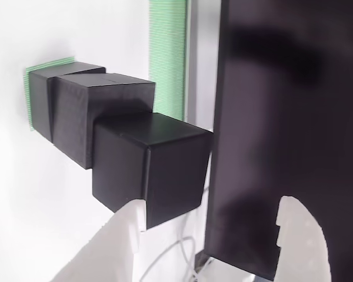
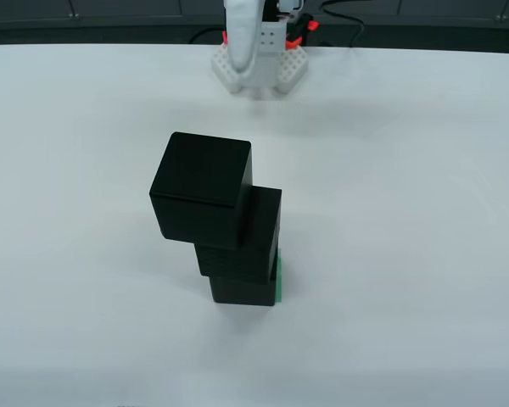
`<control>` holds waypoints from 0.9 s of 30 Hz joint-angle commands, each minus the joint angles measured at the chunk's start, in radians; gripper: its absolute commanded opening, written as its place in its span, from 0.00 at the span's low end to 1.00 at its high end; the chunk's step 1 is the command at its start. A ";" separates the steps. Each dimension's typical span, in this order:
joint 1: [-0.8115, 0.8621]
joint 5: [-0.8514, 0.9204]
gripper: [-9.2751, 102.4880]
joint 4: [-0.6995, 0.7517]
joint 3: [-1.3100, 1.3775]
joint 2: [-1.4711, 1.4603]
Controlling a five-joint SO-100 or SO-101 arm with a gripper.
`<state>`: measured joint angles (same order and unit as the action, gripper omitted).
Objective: Stack 3 Blocks on the chosen place.
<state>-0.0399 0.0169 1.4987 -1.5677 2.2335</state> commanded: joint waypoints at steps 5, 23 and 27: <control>0.000 0.012 0.15 -0.130 -0.160 0.298; -0.021 -0.126 0.08 -0.426 -0.942 0.966; -0.046 -0.138 0.08 -0.503 -1.055 1.043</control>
<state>-0.0767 -0.1074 1.0477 -2.5679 3.2321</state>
